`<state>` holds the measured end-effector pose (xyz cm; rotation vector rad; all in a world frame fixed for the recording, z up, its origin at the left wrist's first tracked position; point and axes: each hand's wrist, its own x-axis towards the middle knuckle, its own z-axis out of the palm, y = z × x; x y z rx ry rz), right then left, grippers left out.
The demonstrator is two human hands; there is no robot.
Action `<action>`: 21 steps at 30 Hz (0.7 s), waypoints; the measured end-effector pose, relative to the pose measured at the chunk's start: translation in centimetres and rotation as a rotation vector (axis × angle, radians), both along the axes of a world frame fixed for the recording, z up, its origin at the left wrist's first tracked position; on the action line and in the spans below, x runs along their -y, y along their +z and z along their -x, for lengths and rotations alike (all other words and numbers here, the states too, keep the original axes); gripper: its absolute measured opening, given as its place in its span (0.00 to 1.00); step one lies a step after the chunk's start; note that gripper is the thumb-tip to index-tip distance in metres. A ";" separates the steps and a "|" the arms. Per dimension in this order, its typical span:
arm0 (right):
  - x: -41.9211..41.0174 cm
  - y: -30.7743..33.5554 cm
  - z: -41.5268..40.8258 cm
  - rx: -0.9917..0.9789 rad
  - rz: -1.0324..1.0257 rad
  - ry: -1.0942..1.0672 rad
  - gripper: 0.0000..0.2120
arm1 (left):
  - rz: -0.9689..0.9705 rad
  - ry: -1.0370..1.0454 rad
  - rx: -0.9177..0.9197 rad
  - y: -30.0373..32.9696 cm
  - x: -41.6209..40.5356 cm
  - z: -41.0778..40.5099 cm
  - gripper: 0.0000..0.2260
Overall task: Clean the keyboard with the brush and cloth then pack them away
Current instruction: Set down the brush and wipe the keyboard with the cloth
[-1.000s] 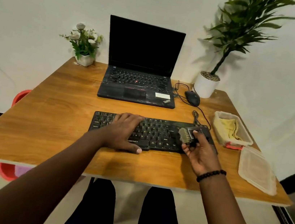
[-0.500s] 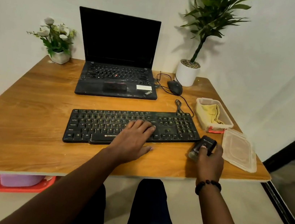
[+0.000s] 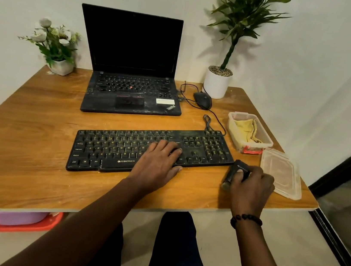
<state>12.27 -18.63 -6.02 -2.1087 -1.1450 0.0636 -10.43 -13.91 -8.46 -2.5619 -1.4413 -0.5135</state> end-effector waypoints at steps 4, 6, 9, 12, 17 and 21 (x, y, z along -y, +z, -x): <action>-2.3 1.3 0.4 -0.006 -0.138 0.127 0.07 | -0.026 -0.043 0.023 1.1 -0.3 -2.0 0.19; -3.9 2.0 0.1 0.007 -0.169 0.165 0.07 | -0.032 -0.081 0.048 2.0 -0.6 -3.6 0.18; -6.8 3.3 -1.3 0.057 -0.171 0.184 0.09 | -0.006 -0.129 0.106 3.4 -1.4 -6.2 0.18; -10.5 4.4 -3.6 0.154 -0.085 0.208 0.17 | 0.027 -0.161 0.107 4.4 -2.4 -8.6 0.18; -15.7 4.3 -6.5 0.483 0.163 0.402 0.21 | 0.080 -0.150 0.047 4.3 -3.9 -10.9 0.22; -18.6 3.7 -8.0 0.700 0.329 0.523 0.21 | 0.152 -0.095 0.017 3.4 -4.7 -10.6 0.32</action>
